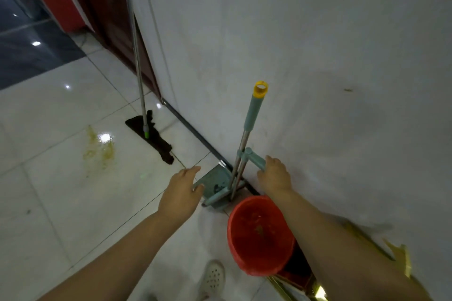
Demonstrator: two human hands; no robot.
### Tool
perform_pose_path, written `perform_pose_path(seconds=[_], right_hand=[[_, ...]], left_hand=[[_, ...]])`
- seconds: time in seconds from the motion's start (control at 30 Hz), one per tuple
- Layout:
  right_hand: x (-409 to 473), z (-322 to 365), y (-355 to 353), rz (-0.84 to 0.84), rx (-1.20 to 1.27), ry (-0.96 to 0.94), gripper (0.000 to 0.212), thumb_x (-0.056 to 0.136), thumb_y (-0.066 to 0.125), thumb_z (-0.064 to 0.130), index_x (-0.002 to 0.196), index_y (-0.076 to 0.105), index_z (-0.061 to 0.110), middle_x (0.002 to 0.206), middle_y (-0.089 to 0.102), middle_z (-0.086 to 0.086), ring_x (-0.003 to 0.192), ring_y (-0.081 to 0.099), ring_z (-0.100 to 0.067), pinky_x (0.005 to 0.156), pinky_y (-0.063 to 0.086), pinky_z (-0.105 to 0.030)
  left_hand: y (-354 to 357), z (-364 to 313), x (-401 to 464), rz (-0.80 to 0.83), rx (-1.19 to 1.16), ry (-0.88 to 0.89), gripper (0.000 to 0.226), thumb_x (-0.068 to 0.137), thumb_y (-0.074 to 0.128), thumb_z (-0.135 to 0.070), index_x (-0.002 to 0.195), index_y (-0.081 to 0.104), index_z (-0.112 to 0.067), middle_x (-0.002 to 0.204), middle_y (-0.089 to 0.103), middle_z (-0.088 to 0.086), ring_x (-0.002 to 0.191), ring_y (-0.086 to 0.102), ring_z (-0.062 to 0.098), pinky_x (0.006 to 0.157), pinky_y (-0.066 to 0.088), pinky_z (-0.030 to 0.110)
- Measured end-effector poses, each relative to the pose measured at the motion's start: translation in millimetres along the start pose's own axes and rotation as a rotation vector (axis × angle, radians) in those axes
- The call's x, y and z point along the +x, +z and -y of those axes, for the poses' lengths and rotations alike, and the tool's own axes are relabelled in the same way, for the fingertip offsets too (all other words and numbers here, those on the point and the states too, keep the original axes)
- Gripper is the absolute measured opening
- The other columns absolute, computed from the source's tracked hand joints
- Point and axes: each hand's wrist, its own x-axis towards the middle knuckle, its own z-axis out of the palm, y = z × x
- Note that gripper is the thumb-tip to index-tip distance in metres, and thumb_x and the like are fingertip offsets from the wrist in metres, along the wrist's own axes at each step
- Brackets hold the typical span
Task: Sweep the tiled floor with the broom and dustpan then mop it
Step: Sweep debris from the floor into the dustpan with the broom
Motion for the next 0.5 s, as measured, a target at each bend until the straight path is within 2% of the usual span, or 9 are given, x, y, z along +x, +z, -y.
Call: perform_pose_path(seconds=[0.17,0.33,0.4,0.5], right_hand=[[19.5,4.7,12.3,0.116,0.048,0.024,0.028,0.094,0.049,0.022,0.113,0.054,0.003,0.115,0.059,-0.016,0.105,0.055,-0.032,0.081,0.043,-0.032],[16.3,37.2,14.0,0.295,0.275,0.006,0.031,0.091,0.057,0.023,0.113,0.058,0.002,0.096,0.059,-0.01,0.085,0.057,-0.024,0.056,0.04,-0.022],[11.0,56.6,13.5,0.364,0.385,0.014,0.026,0.089,0.059,0.018,0.111,0.058,0.005,0.088,0.056,-0.006,0.076,0.056,-0.021,0.054,0.048,-0.024],[0.3,84.8,16.9,0.481,0.405,-0.02,0.029,0.088,0.06,0.011,0.116,0.058,0.005,0.082,0.056,-0.002,0.071,0.058,-0.017,0.048,0.048,-0.019]], left_hand=[[6.5,15.4,2.5,-0.01,-0.018,-0.091,0.05,0.094,0.051,-0.021,0.143,0.039,-0.018,0.143,0.045,0.005,0.13,0.039,0.02,0.106,0.032,0.028],[4.7,27.5,0.6,-0.022,-0.05,-0.162,0.051,0.094,0.051,-0.024,0.143,0.039,-0.021,0.145,0.044,0.002,0.131,0.041,0.019,0.107,0.033,0.03],[1.6,30.1,1.3,-0.022,-0.081,-0.176,0.051,0.094,0.051,-0.026,0.143,0.039,-0.02,0.144,0.045,0.002,0.128,0.044,0.02,0.106,0.035,0.031],[-3.2,32.9,1.6,-0.02,-0.11,-0.184,0.05,0.095,0.05,-0.027,0.143,0.04,-0.017,0.14,0.049,0.004,0.125,0.047,0.018,0.102,0.035,0.026]])
